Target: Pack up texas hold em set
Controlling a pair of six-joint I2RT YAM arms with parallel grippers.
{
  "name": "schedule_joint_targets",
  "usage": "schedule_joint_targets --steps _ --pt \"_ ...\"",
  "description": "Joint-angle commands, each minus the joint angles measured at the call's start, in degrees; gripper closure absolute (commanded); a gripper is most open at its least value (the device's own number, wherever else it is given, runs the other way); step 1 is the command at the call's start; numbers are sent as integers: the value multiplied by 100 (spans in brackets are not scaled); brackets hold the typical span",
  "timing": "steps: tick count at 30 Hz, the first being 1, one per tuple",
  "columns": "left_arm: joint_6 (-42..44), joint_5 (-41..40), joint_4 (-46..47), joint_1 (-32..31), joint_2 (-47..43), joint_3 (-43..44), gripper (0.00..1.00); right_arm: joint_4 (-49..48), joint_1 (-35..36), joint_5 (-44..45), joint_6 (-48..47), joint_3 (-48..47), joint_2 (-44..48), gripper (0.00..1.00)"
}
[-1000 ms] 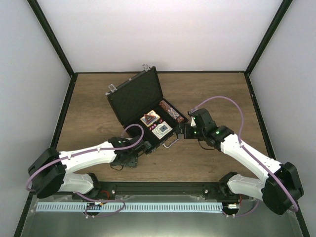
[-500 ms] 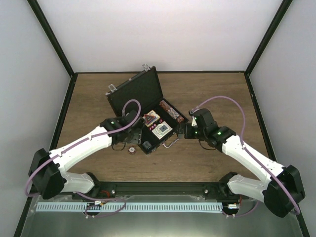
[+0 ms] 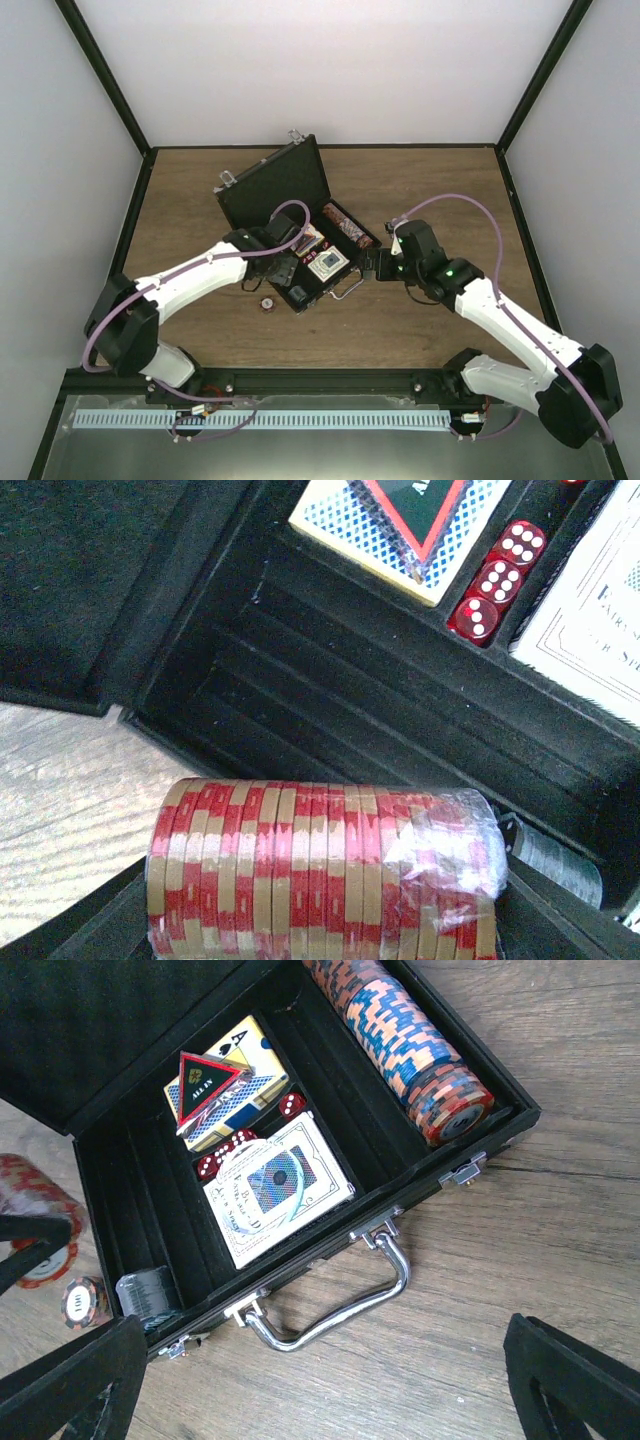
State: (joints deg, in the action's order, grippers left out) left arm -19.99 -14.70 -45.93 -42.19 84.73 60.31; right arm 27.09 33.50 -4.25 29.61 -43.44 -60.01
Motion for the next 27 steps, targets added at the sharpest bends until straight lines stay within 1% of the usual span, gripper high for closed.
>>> schedule_joint_targets --steps 1,6,15,22,27 --pt "487 5 515 52 266 43 43 119 -35 101 19 -211 166 0" --pt "566 23 411 87 488 -12 44 169 -34 146 60 -154 305 0" --pt "635 257 373 85 528 -245 44 168 -41 111 122 -100 377 0" --pt "849 316 489 85 547 -363 44 209 -37 116 153 -34 410 0" --pt "1153 361 581 85 580 -437 44 194 -38 91 173 -12 398 0"
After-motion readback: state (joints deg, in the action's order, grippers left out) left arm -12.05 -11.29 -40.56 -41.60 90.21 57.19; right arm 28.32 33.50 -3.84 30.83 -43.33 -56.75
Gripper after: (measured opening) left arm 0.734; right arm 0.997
